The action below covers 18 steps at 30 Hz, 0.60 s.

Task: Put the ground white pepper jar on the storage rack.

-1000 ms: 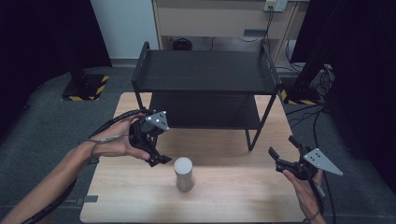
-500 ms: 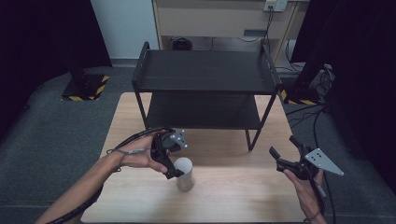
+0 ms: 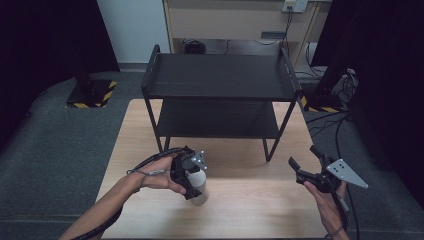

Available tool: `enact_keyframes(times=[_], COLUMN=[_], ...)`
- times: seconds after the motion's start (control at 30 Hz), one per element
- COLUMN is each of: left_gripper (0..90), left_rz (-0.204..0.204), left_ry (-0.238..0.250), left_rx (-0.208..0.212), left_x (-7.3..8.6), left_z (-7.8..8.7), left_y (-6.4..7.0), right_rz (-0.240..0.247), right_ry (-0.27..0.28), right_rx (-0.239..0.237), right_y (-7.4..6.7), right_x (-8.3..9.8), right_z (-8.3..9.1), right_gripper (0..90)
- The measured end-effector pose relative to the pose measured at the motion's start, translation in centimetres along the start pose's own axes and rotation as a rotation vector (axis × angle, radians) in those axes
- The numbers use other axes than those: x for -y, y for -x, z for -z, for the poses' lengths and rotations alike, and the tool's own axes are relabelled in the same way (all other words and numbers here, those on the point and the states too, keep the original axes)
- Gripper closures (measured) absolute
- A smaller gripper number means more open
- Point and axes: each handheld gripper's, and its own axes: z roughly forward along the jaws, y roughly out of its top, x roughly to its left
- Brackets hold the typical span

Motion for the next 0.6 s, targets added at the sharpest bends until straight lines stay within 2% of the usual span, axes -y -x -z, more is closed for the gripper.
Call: enact_keyframes(times=[0.03,0.1,0.17,0.23,0.27,0.3,0.33,0.6], left_gripper=[10.2,11.6,13.6,20.1,25.3,30.0,32.2,32.7], left_rz=[-0.012,-0.021,-0.024,-0.033,-0.033,-0.030,-0.030,-0.022], left_ry=[-0.017,-0.036,-0.028,-0.031,-0.031,-0.008,-0.008,-0.008], left_rx=[-0.017,-0.026,-0.031,-0.037,-0.037,-0.006,-0.006,-0.004], left_x=[-0.24,-0.43,-0.26,-0.27,-0.27,0.02,0.02,0.08], left_z=[-0.33,-0.74,-1.03,-1.22,-1.22,-1.21,-1.21,-1.10], left_y=[0.19,0.28,0.37,0.38,0.38,-0.03,-0.03,-0.02], right_rz=[0.000,-0.001,-0.002,0.000,0.000,-0.003,-0.001,0.001], right_ry=[0.001,0.002,0.003,0.002,0.002,0.002,0.002,0.000], right_rx=[0.001,0.002,0.003,0.004,0.004,0.005,0.005,0.004], right_y=[-0.01,-0.02,-0.02,-0.02,-0.02,-0.02,-0.02,-0.01], right_x=[0.02,0.02,0.02,0.02,0.02,0.03,0.02,0.02], right_z=[0.01,0.02,0.04,0.04,0.04,0.04,0.03,0.02], right_gripper=[9.0,9.0,9.0,9.0,9.0,9.0,9.0,9.0])
